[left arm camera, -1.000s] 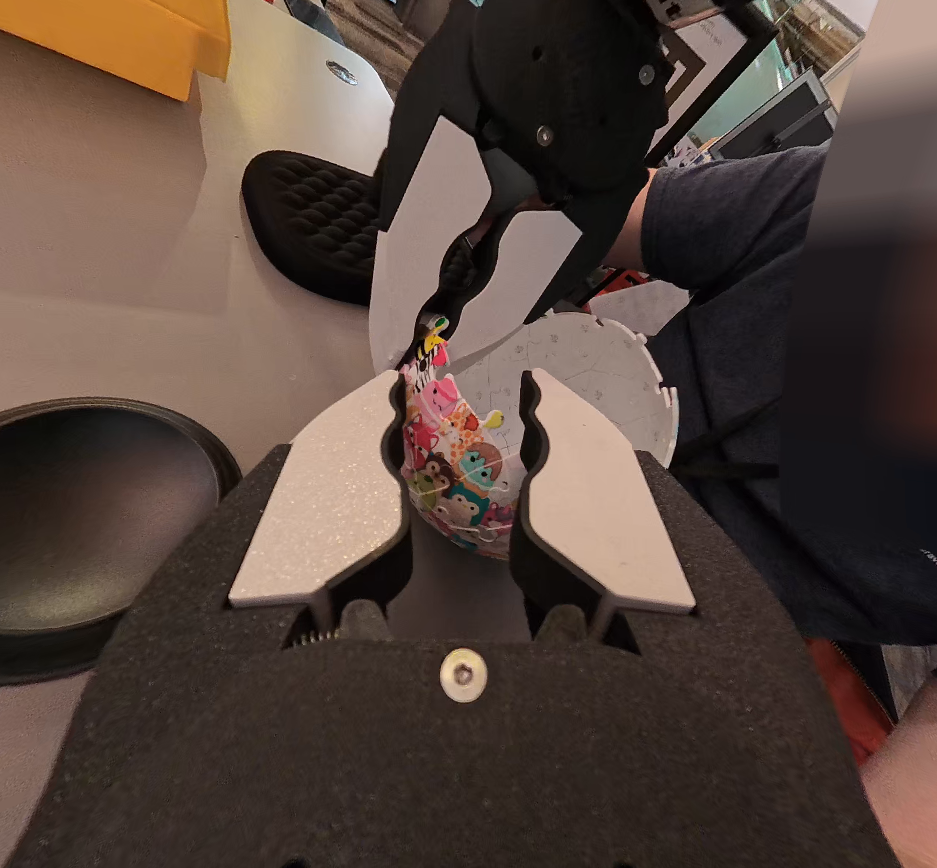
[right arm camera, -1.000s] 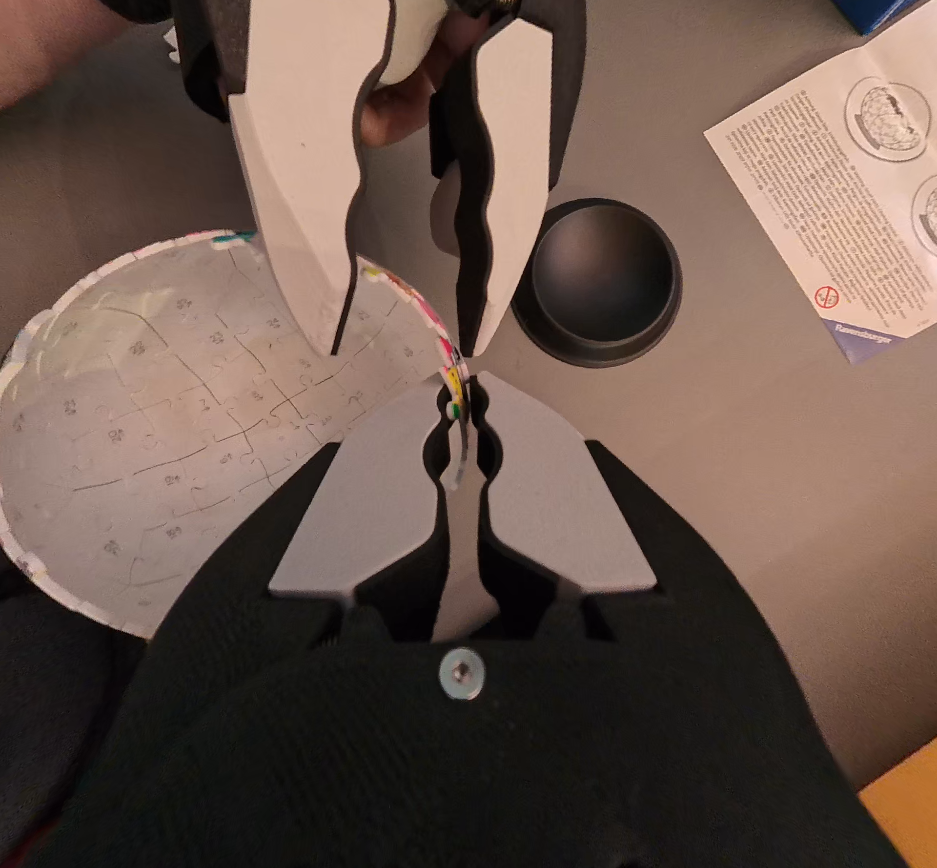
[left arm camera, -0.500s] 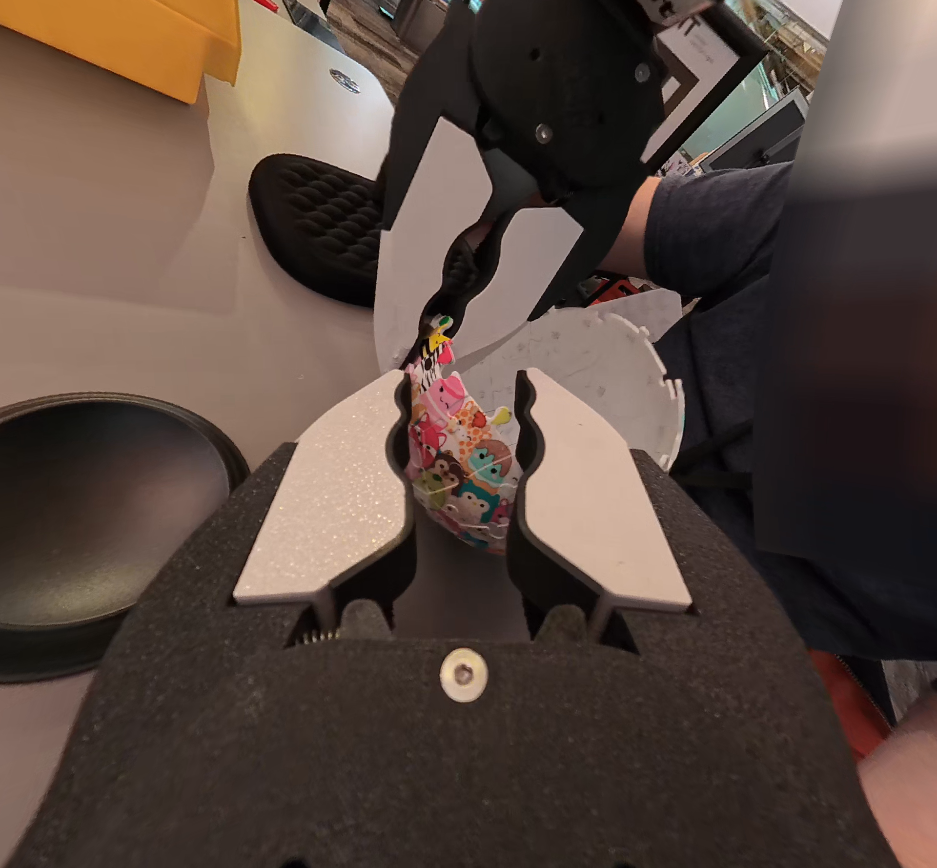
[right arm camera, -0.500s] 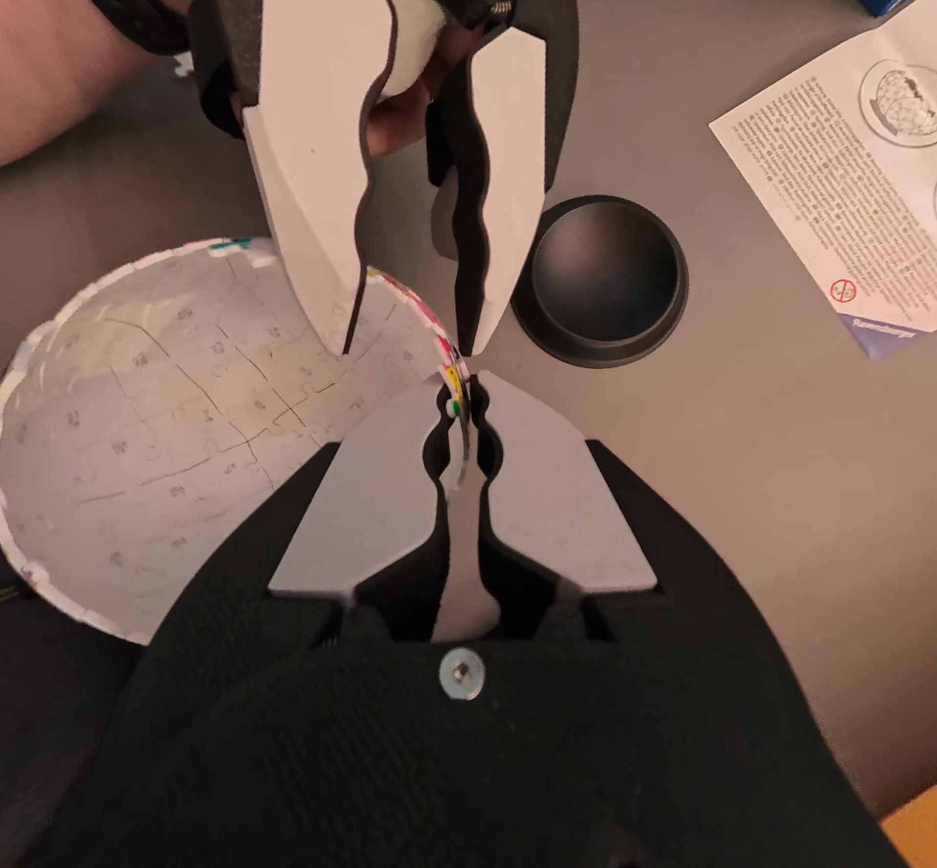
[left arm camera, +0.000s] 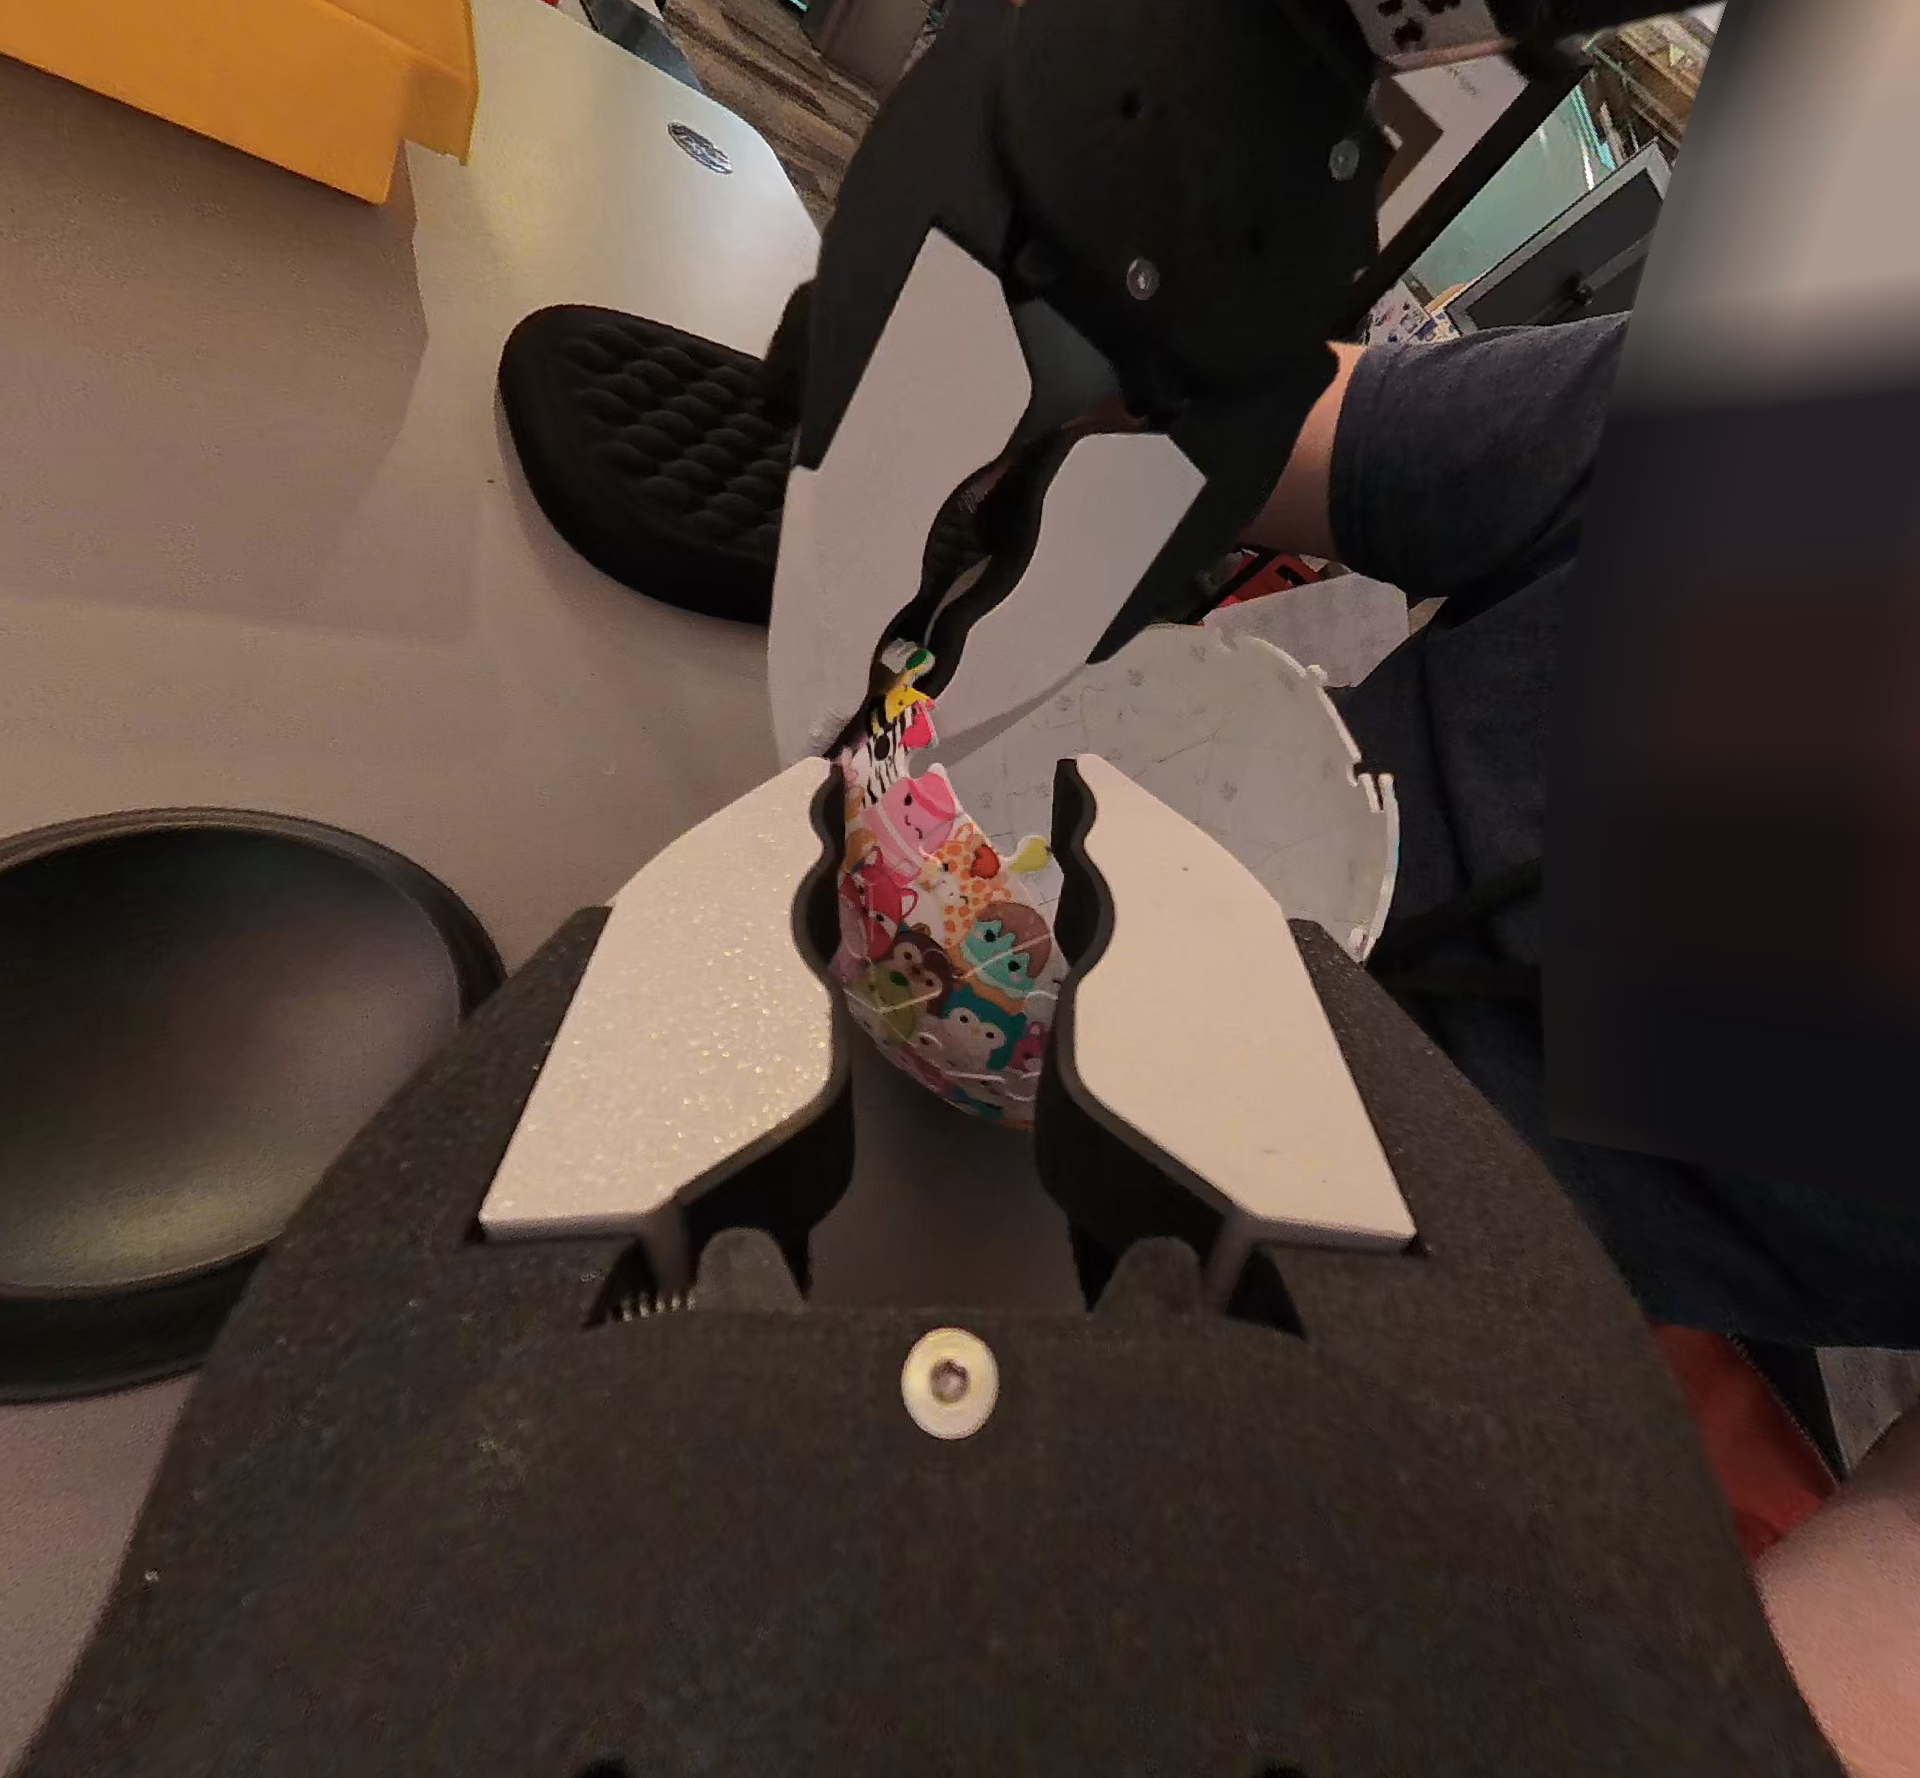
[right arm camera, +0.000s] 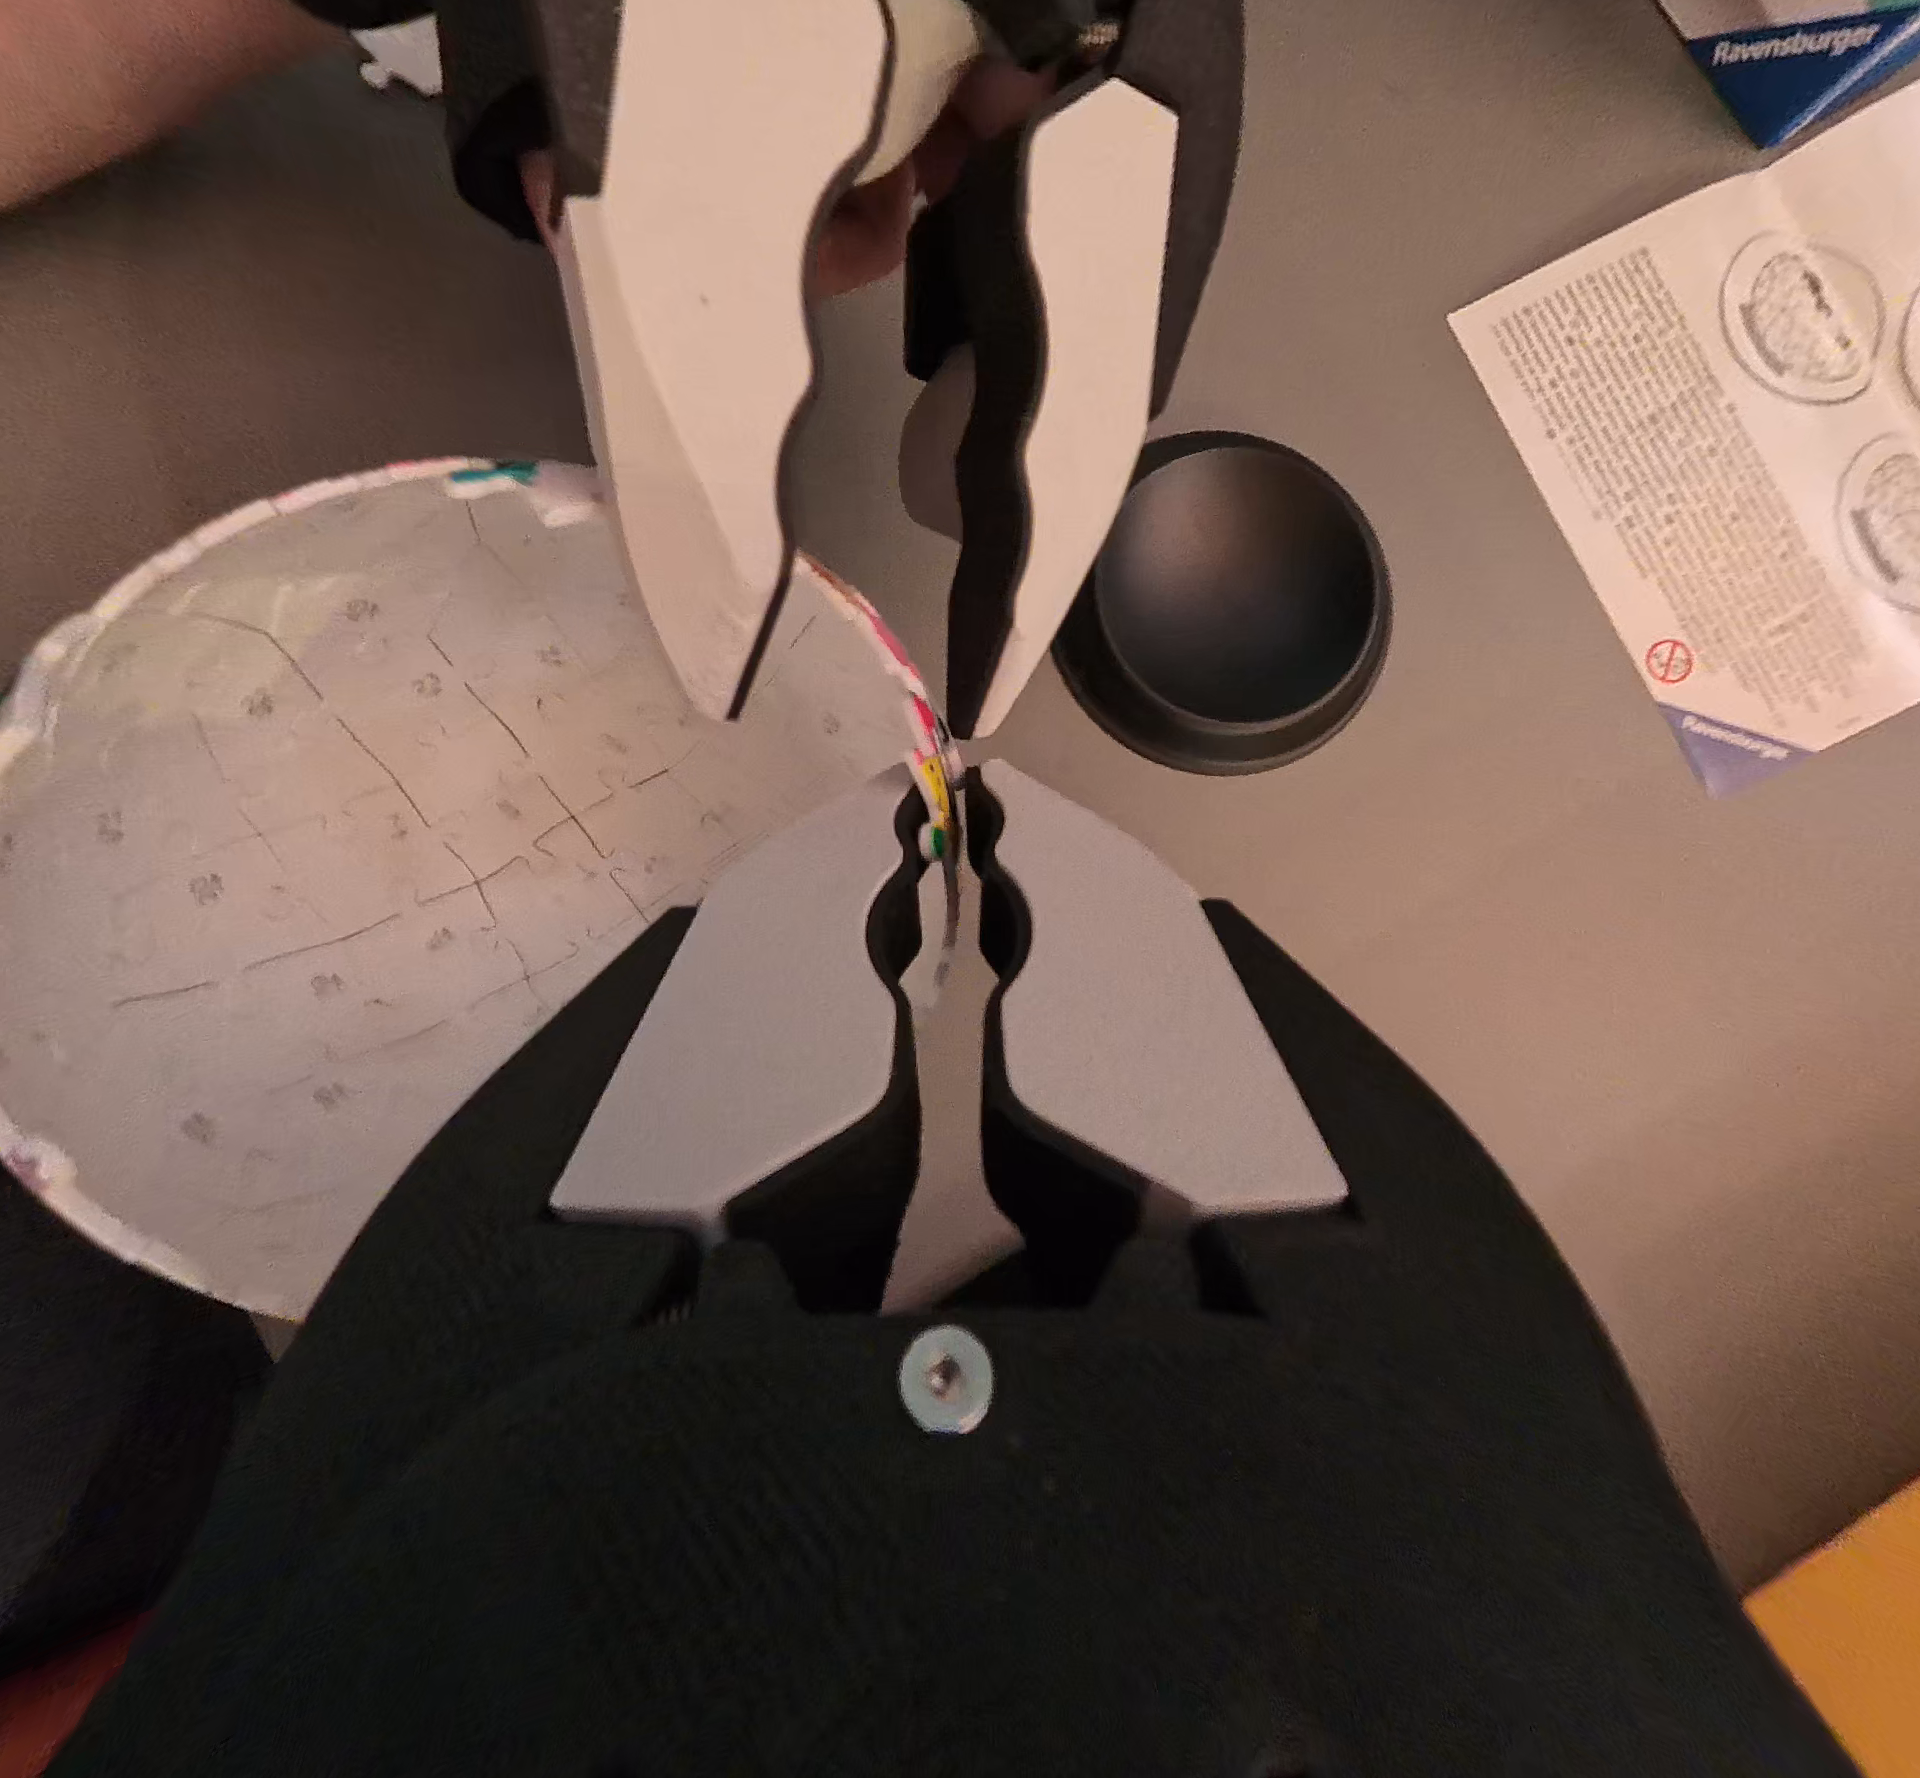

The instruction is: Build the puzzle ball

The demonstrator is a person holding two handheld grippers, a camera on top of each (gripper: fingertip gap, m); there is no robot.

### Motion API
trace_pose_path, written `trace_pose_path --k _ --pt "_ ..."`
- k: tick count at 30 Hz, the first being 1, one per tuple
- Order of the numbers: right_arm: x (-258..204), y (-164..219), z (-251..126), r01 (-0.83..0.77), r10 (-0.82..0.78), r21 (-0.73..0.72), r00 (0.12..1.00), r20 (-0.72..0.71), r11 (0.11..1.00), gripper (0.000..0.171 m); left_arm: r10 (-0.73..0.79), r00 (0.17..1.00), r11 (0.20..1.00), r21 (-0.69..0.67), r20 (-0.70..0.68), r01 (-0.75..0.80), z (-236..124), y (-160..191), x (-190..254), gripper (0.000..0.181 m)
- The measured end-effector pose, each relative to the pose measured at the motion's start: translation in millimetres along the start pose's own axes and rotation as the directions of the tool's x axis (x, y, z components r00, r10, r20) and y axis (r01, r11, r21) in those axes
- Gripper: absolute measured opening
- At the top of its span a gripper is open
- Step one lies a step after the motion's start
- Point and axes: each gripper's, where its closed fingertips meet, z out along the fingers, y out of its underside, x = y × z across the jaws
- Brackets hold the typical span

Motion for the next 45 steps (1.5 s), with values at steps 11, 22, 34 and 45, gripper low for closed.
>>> trace_pose_path --k 11,22,34,45 --pt "-3.8 -0.2 -2.6 -0.062 0.062 -0.009 0.998 0.003 0.998 0.007 0.009 1.000 1.000 -0.002 -0.014 -0.009 -0.4 0.6 2.4 0.035" --pt "-6.5 -0.8 -4.3 -0.094 0.094 -0.019 0.995 0.010 0.995 0.010 0.003 1.000 1.000 -0.009 -0.022 -0.003 0.7 1.7 3.0 0.035" --pt "-6.6 -0.8 -4.1 -0.088 0.088 -0.014 0.996 -0.004 0.996 0.006 0.010 1.000 1.000 -0.014 -0.024 -0.010 0.8 4.6 3.1 0.035" --pt "-7.6 -0.9 -4.7 -0.083 0.083 0.000 0.997 -0.005 0.997 0.005 0.024 0.999 1.000 -0.013 -0.025 -0.025 1.6 4.7 4.1 0.034"
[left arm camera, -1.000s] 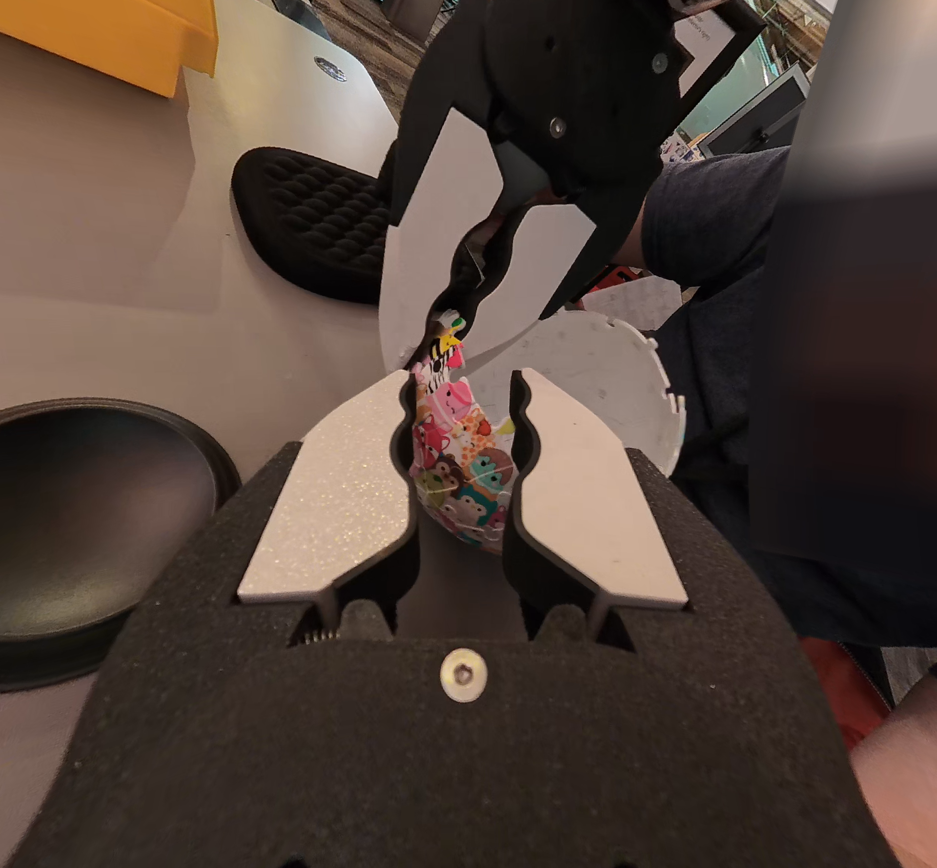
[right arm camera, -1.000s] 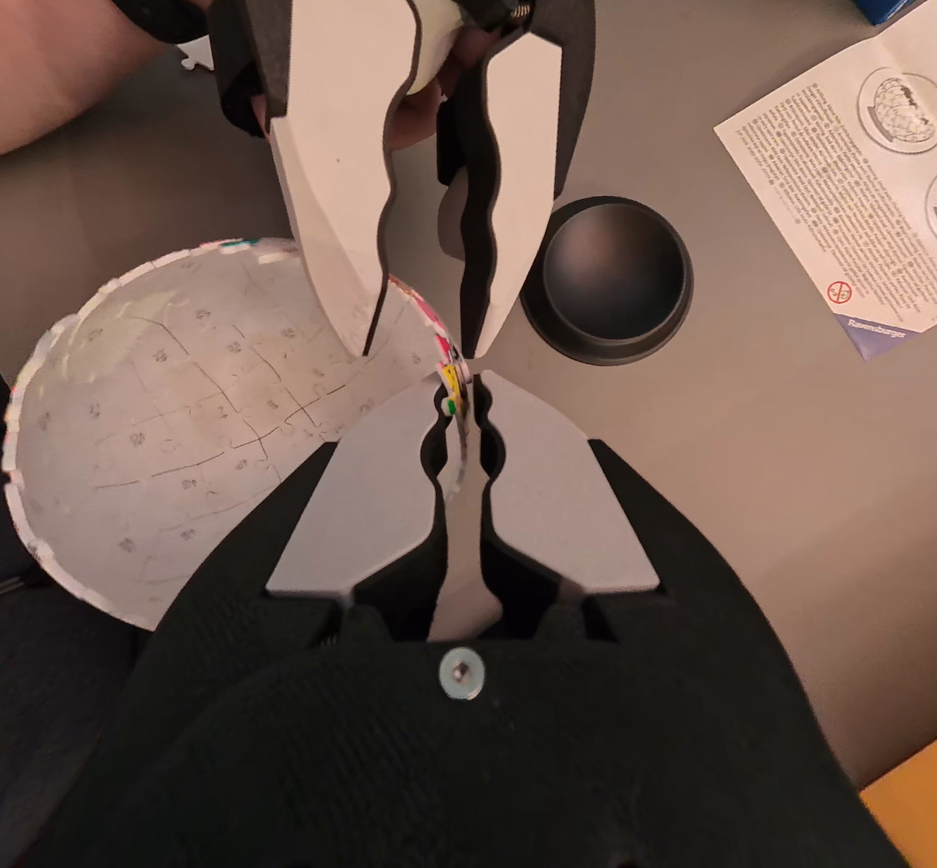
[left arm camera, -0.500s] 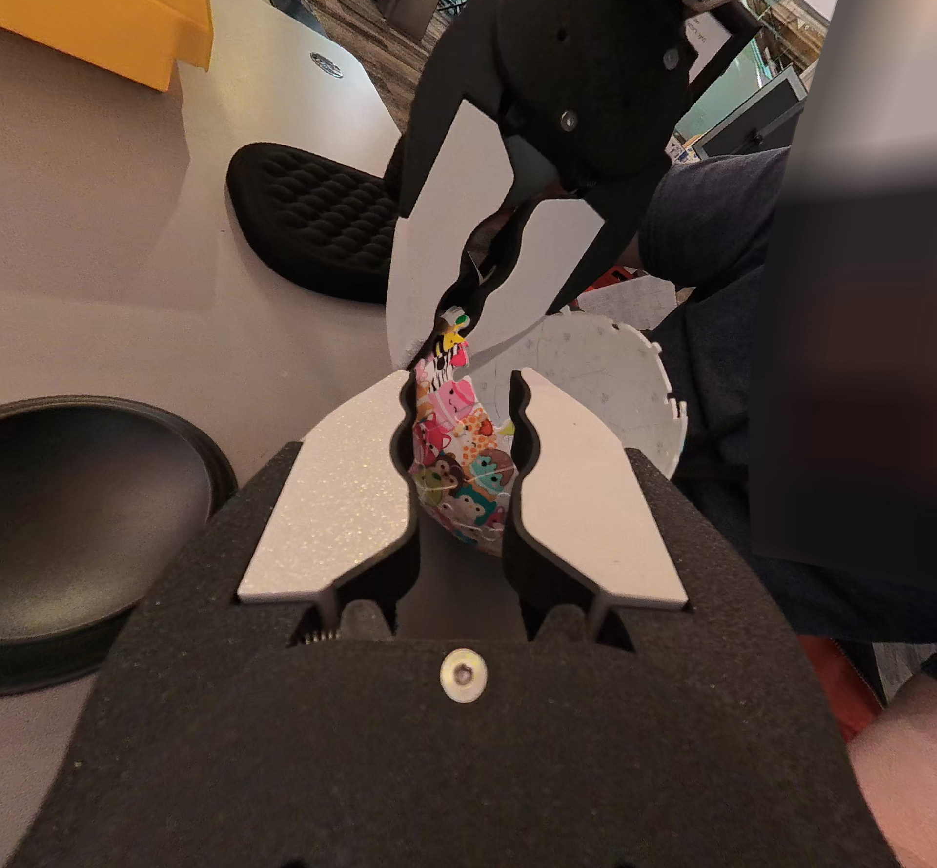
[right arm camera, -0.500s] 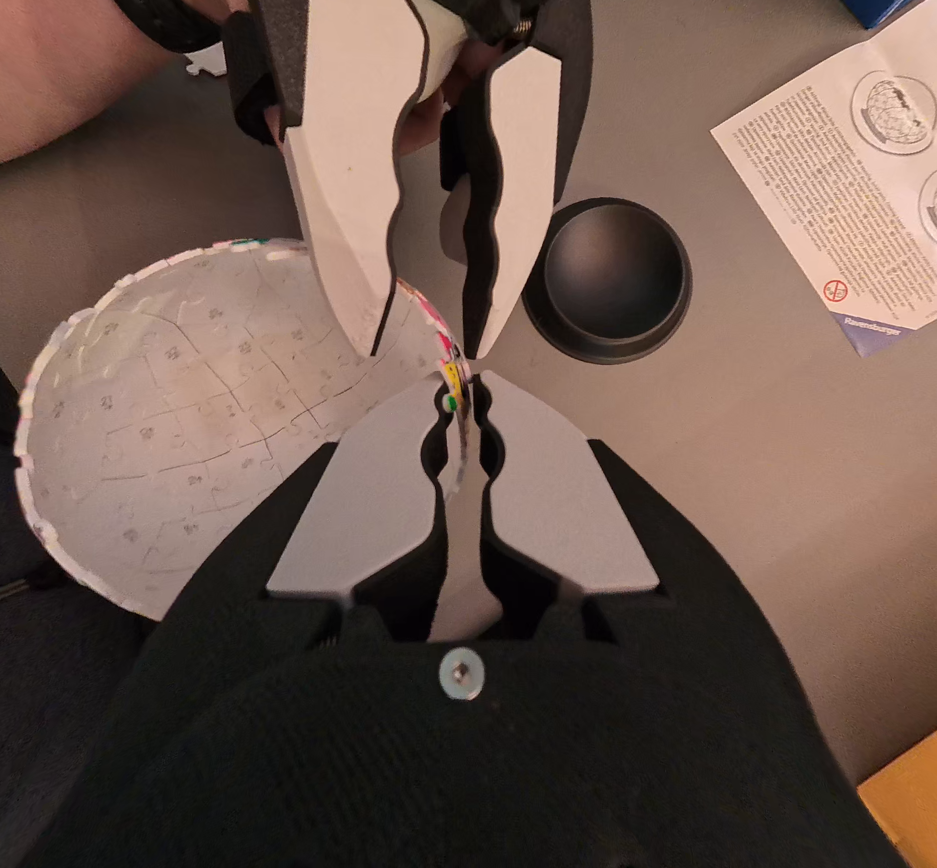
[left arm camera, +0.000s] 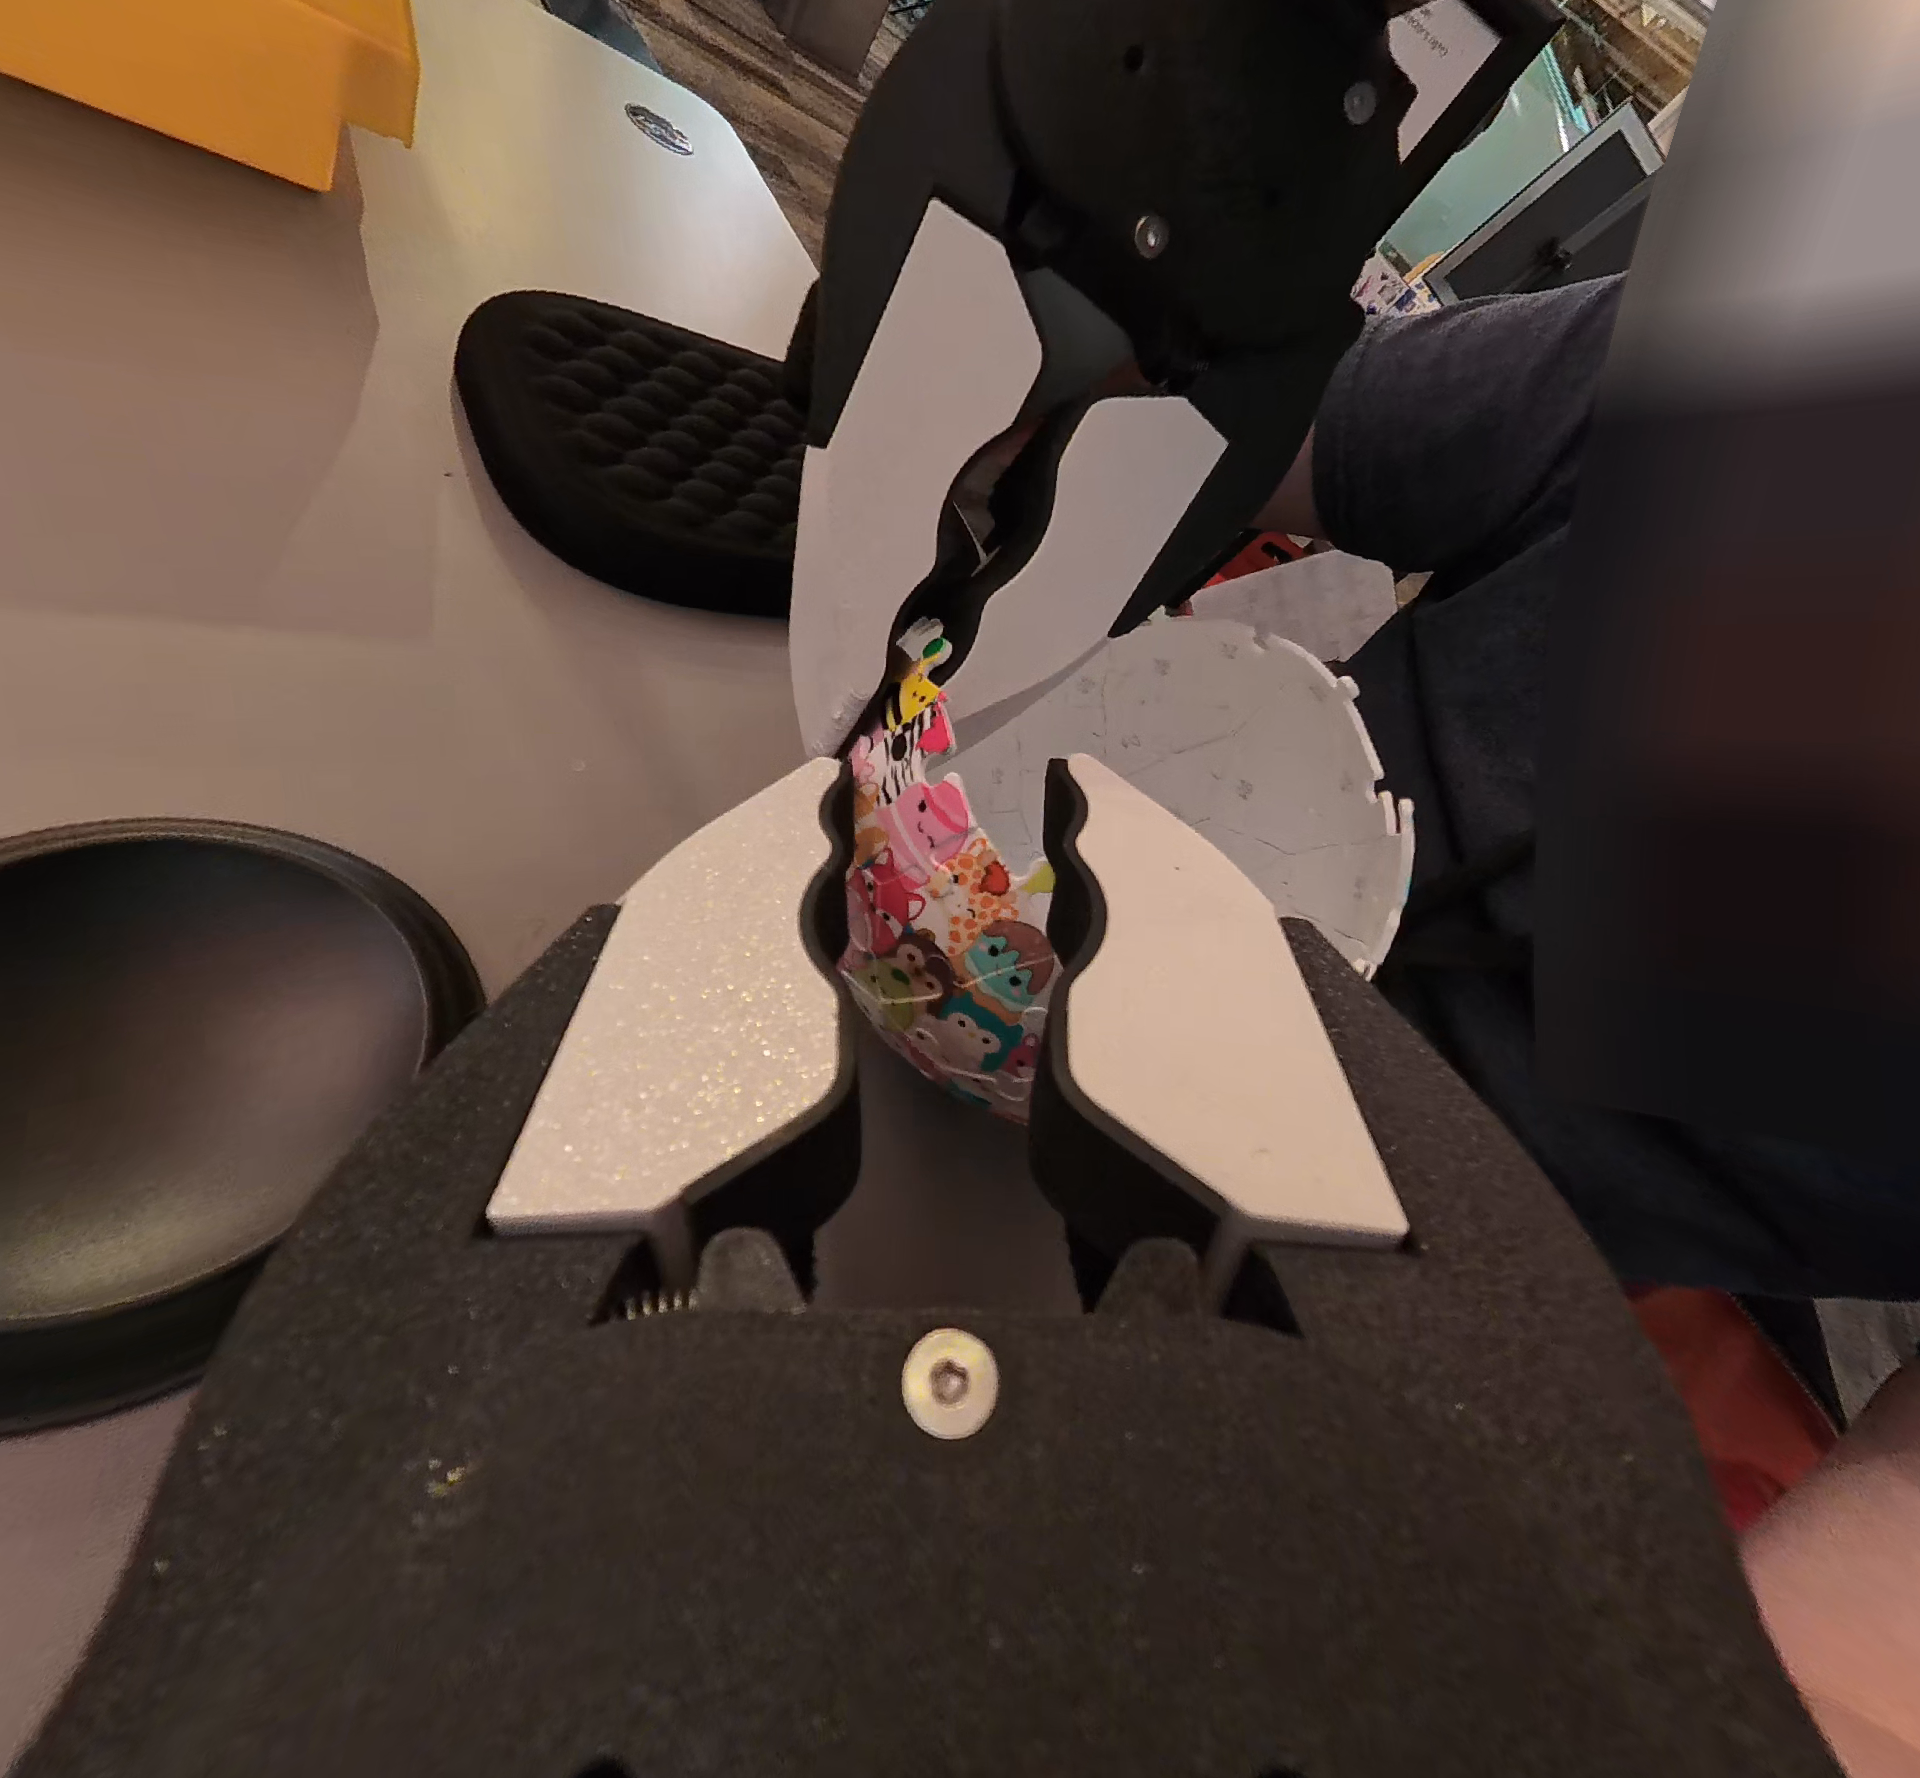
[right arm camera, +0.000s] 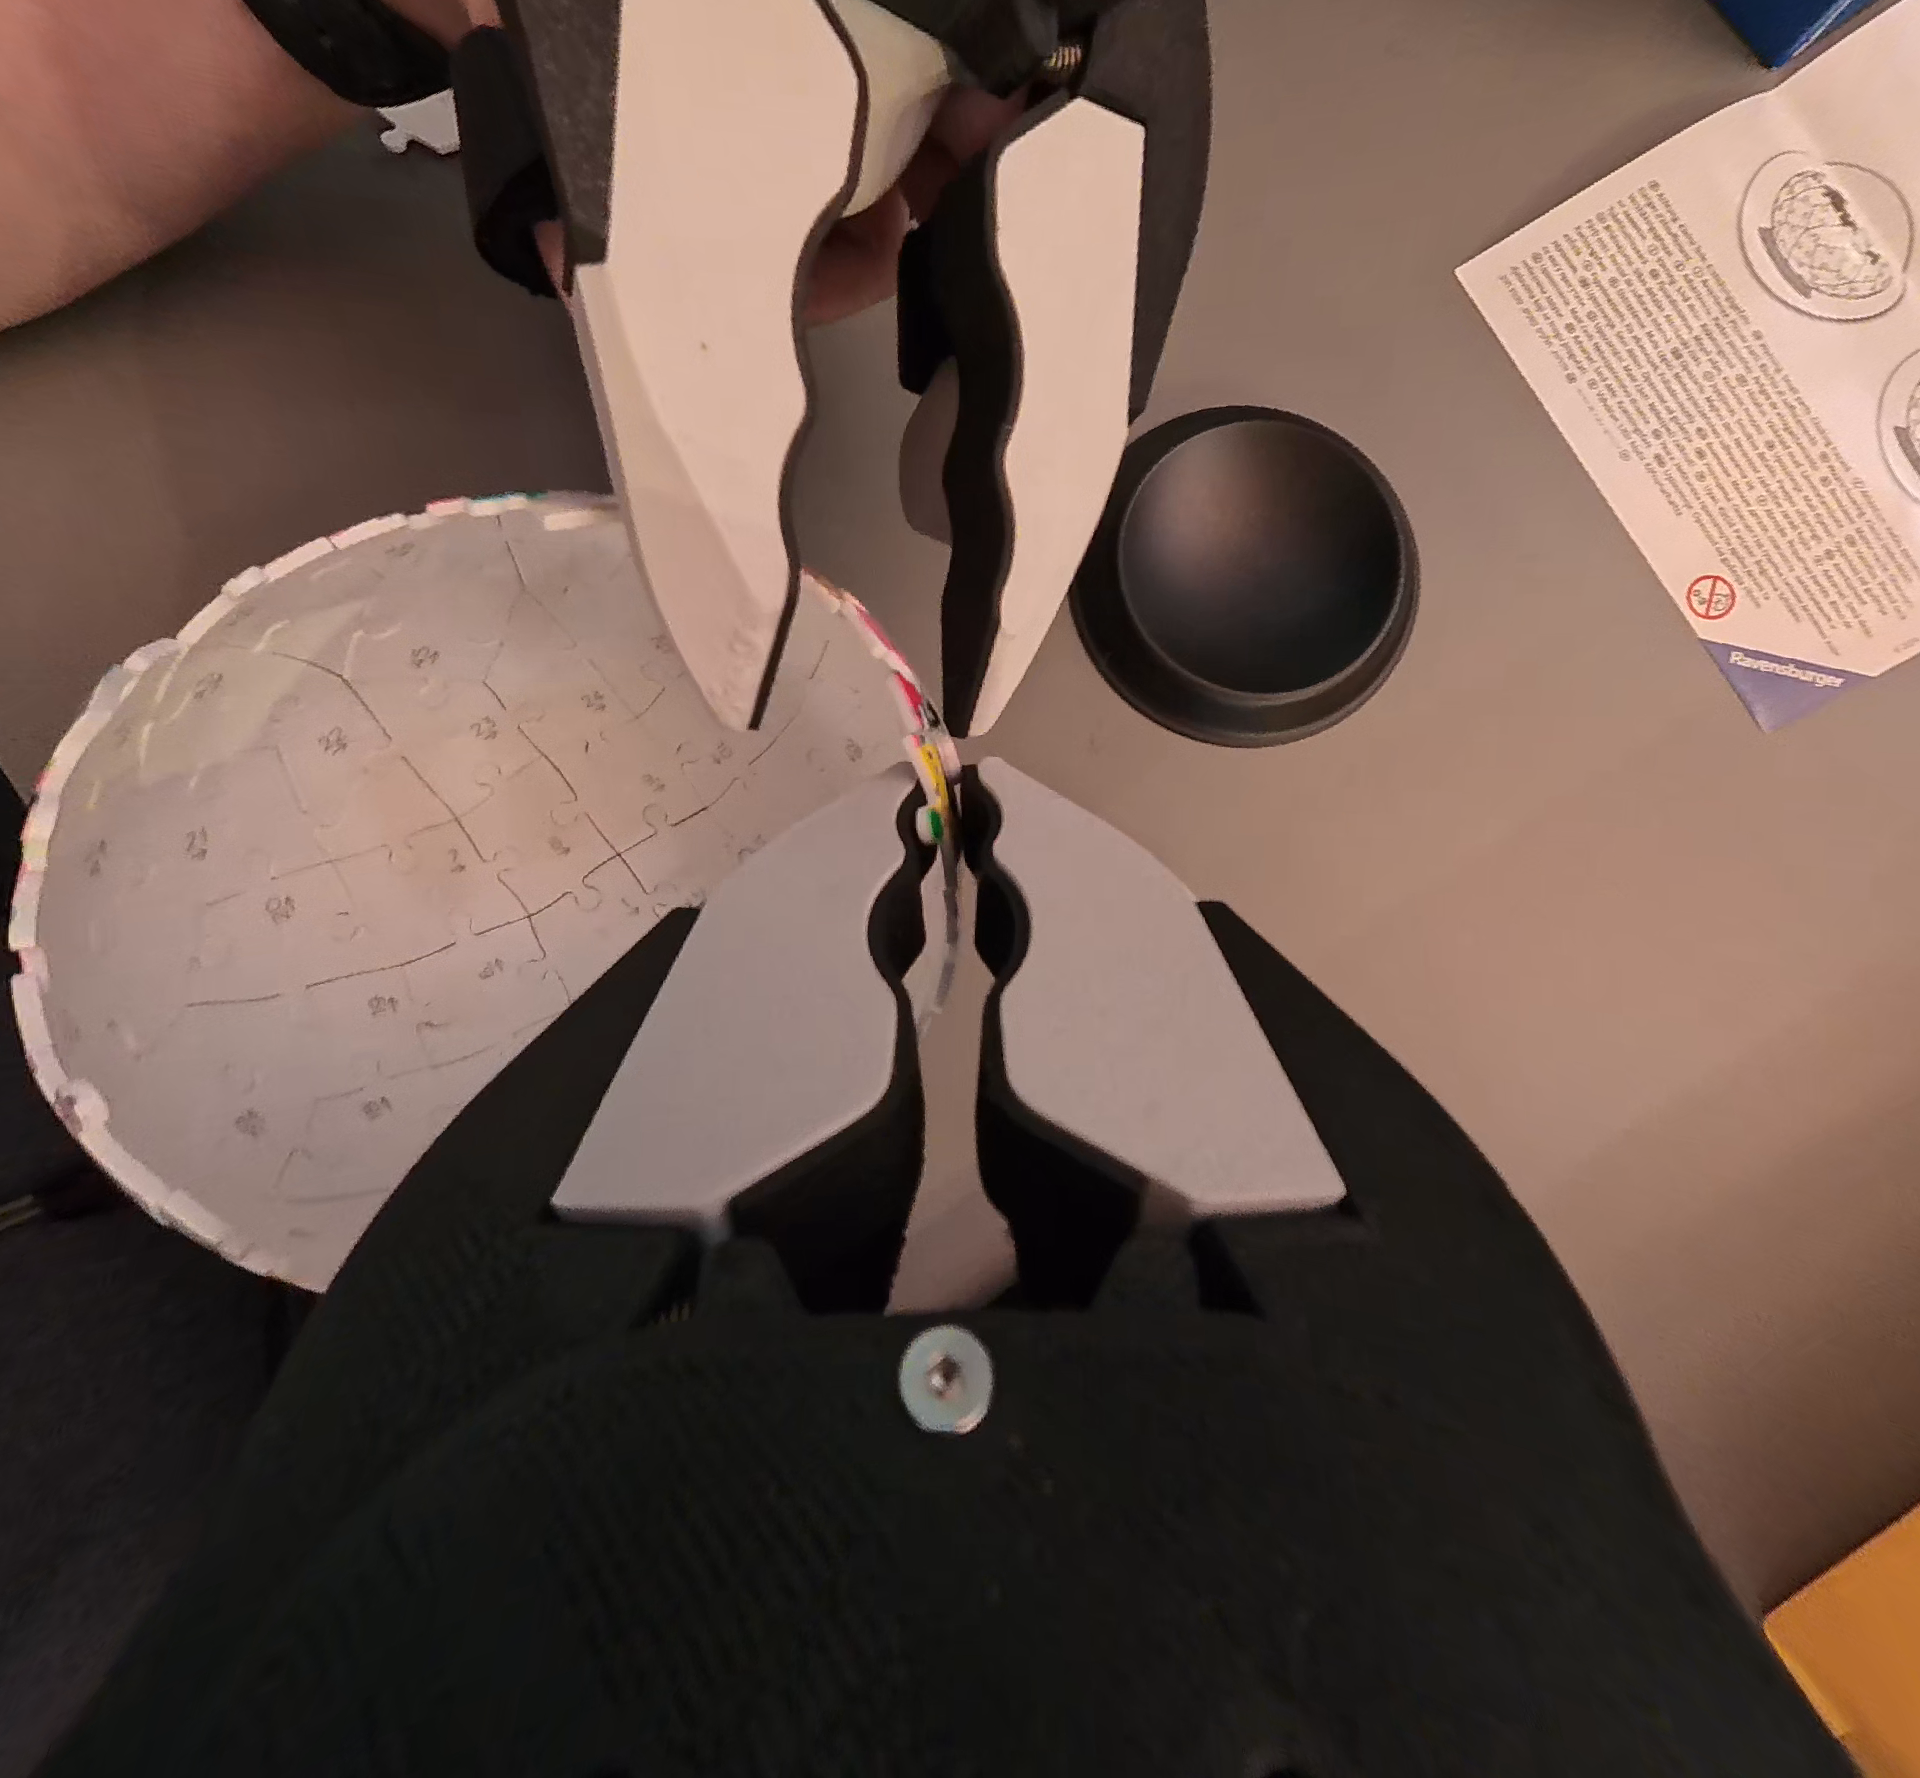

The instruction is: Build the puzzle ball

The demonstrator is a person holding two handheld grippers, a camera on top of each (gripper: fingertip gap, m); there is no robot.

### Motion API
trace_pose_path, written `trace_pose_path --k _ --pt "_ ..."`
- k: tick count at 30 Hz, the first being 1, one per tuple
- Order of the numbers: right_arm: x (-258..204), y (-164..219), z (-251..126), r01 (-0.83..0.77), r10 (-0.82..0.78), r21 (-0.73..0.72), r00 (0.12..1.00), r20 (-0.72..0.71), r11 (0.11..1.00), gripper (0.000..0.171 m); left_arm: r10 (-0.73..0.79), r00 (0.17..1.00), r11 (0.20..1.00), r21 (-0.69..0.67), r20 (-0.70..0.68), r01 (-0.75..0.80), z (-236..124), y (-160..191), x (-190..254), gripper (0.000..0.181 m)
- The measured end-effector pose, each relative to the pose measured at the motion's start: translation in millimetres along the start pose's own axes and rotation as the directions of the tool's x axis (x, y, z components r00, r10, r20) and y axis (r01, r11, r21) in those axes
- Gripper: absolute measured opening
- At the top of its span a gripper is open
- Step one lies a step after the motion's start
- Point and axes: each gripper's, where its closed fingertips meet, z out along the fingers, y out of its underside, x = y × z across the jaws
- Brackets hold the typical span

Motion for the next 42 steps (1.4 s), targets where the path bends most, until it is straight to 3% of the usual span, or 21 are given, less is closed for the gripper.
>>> trace_pose_path --k 7,14,35,42 --pt "-1.2 -1.1 -1.7 0.085 -0.086 -0.017 0.996 -0.037 0.996 0.006 -0.008 1.000 1.000 0.004 -0.012 0.008 -0.1 -0.6 0.9 0.031" --pt "-1.1 1.8 0.7 0.009 -0.009 -0.037 1.000 0.007 0.999 0.006 -0.014 1.000 1.000 -0.005 -0.007 0.014 1.7 1.4 -0.3 0.033" --pt "-0.5 1.4 -4.1 0.125 -0.127 -0.054 0.991 -0.030 0.991 0.007 -0.035 0.999 0.999 0.025 -0.035 0.036 4.8 -4.8 2.4 0.034" --pt "0.8 2.0 -3.6 0.090 -0.092 -0.069 0.995 -0.030 0.994 0.006 -0.042 0.999 0.999 0.032 -0.030 0.043 4.4 -5.7 1.0 0.034"
